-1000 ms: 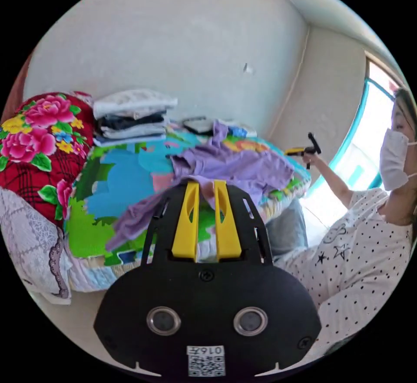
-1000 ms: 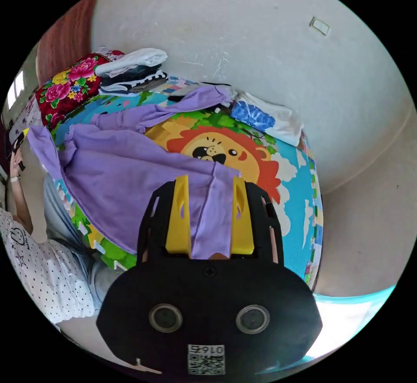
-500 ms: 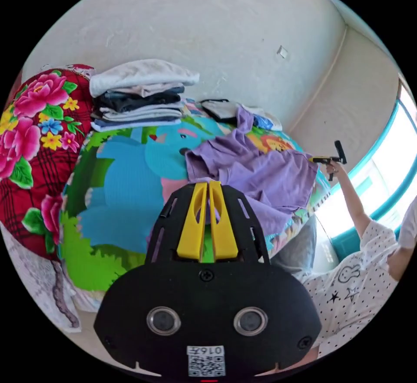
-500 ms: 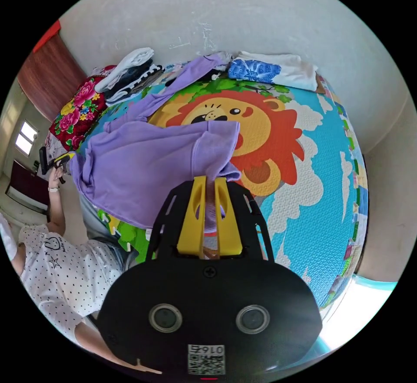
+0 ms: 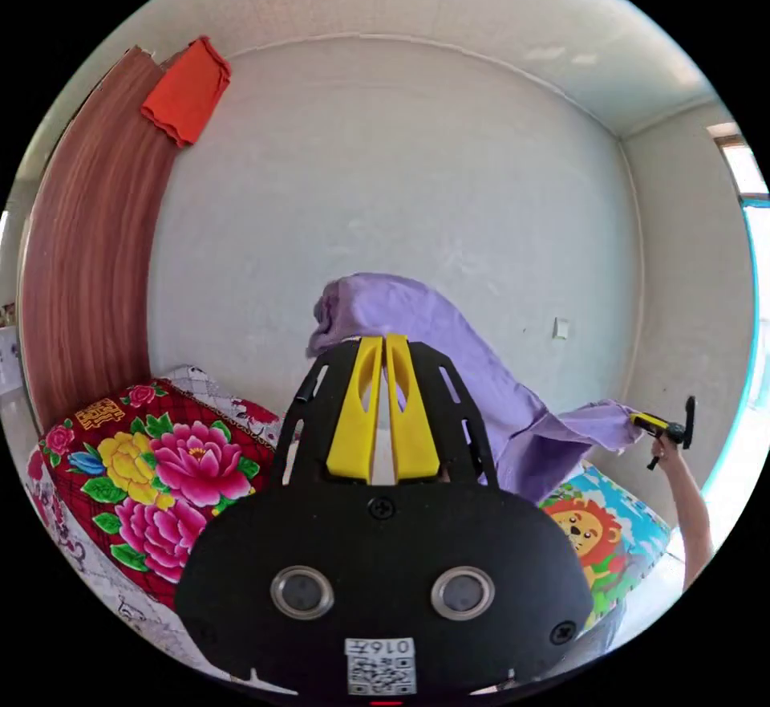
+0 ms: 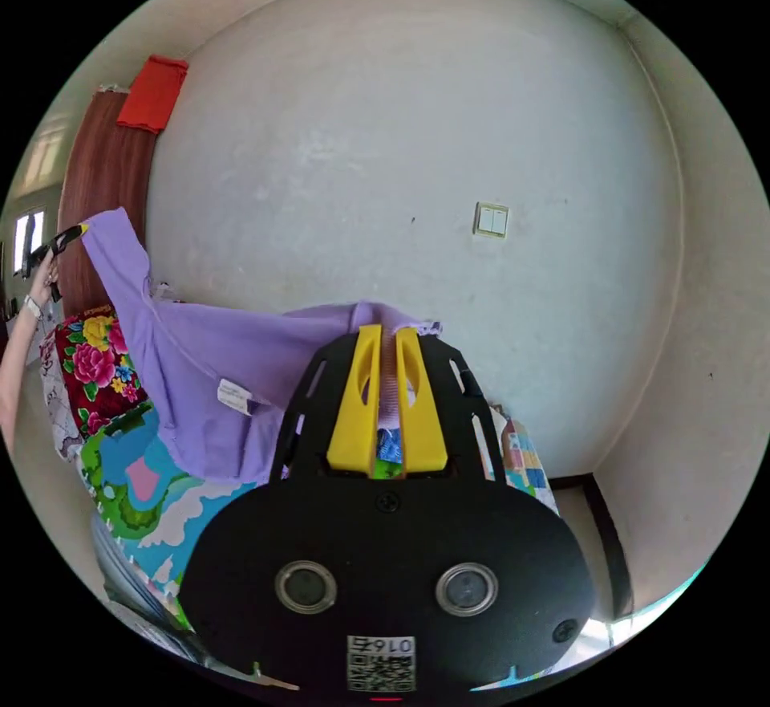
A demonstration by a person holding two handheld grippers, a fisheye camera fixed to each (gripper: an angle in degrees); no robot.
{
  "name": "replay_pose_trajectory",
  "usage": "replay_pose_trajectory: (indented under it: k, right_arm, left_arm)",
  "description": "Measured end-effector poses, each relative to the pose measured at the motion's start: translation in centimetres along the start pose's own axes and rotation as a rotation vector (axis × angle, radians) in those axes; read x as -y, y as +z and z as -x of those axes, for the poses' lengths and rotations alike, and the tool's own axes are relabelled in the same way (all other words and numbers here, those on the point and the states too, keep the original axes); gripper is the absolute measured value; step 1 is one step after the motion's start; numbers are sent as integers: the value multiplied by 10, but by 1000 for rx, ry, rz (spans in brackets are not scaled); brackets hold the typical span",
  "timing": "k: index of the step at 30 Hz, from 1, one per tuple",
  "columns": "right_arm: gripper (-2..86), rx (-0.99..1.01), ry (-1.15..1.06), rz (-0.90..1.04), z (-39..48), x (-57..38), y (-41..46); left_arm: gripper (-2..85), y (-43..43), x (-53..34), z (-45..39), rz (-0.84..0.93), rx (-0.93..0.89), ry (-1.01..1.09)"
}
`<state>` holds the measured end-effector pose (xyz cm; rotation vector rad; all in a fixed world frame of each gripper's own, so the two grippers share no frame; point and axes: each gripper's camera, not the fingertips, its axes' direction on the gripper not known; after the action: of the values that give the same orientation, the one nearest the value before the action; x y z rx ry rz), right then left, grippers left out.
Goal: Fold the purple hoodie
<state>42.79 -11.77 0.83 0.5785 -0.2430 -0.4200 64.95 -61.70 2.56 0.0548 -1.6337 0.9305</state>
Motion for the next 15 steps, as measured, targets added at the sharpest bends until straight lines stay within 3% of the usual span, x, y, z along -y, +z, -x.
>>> replay_pose_trajectory:
  k: [3,5,9,11,15]
  right_arm:
    - [16,62,14,106,-27,-19,2]
    - [18,142,53,251,-48,-43,15]
    - [24,331,151,730,-89,-146,64]
    - [30,320,209,890,-100,-197,78]
    - [78,146,191,952,-103,-265,66]
  left_arm:
    - [-10,-18,-19,13,47,-147,35]
    - [-10,-18,-64,26,215,-327,10]
    - [-10,-7,-180,41,553,-614,-89]
    - [-10,3,-270,42,775,-707,-161]
    - [-10,2,-355,45,889,-810,-253]
